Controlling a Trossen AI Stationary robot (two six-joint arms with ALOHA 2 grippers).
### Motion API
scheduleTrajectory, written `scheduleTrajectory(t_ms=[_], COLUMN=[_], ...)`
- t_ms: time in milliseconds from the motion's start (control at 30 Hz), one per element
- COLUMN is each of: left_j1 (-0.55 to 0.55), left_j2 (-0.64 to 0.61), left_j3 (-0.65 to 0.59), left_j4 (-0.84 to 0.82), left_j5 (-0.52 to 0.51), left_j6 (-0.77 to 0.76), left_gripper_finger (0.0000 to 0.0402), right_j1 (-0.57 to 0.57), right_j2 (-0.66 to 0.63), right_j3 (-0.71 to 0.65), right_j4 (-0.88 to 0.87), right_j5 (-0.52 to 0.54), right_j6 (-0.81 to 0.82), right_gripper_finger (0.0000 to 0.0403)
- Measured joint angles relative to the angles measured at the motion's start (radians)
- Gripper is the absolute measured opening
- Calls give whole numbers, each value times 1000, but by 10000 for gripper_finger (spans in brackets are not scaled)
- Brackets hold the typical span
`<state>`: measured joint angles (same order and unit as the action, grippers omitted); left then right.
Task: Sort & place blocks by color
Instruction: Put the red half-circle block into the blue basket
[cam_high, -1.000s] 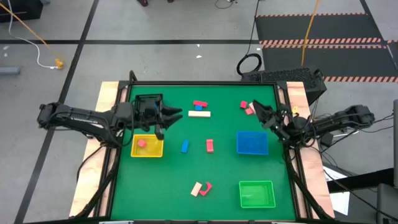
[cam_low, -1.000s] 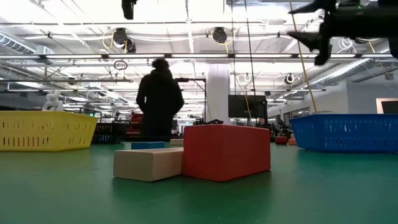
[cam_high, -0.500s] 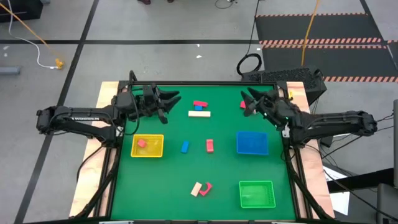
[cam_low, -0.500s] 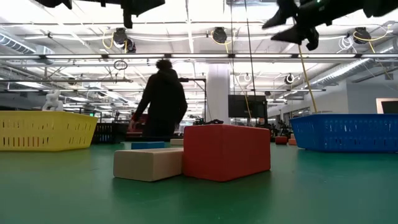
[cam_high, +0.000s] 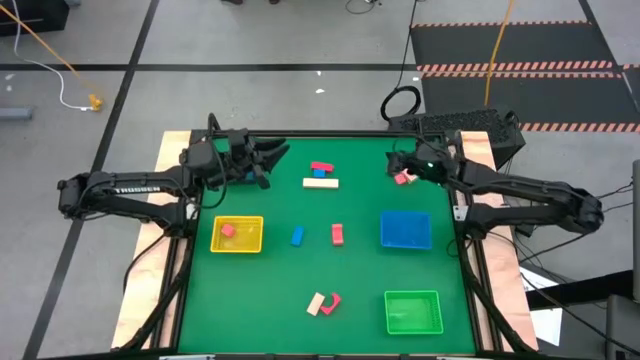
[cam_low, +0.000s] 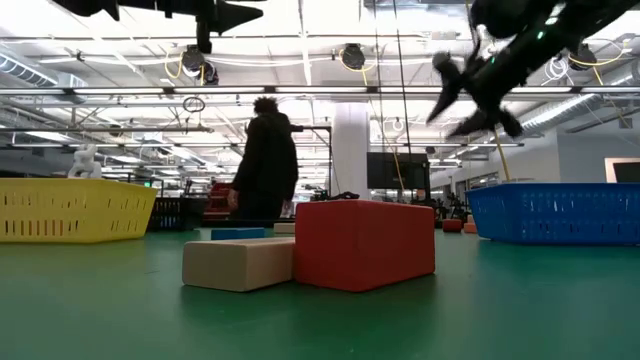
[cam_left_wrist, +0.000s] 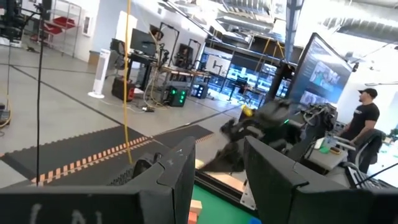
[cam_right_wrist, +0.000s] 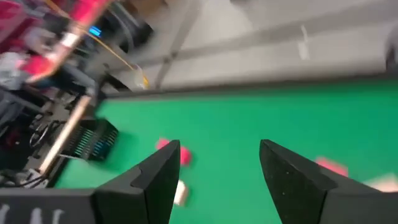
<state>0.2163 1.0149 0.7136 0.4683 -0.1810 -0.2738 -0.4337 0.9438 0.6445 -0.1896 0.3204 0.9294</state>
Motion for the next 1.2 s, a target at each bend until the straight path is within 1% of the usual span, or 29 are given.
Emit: scheduleTrajectory(t_ms=[67, 167, 267, 500, 633, 833, 900, 1033, 1200], left_j1=[5, 11, 11, 11, 11, 11, 11, 11, 11], left_j2=[0, 0, 0, 0, 0, 0, 0, 0, 0], left_j3=[0, 0, 0, 0, 0, 0, 0, 0, 0], left_j4=[0, 0, 0, -3, -15, -45, -59, -63, -81], left_j5=[0, 0, 0, 0, 0, 0, 0, 0, 0], left_j6=[-11, -21, -24, -52, -52, -53, -53, -53, -53], left_gripper_finger=[136, 136, 136, 136, 136, 136, 136, 136, 136], right_j1=[-33, -62, -72, -105, -135, -167, -175, -194, -225], right_j2=[59, 148, 223, 308, 333, 342, 342, 342, 342], right_j3=[0, 0, 0, 0, 0, 0, 0, 0, 0], right_j4=[-34, -32, -9, -27, -55, -62, -62, -62, -62], right_j5=[-95, -219, -268, -260, -195, -200, -220, -218, -219], right_j6=[96, 160, 188, 185, 174, 84, 61, 46, 122], right_gripper_finger=[212, 212, 212, 212, 212, 216, 225, 254, 287])
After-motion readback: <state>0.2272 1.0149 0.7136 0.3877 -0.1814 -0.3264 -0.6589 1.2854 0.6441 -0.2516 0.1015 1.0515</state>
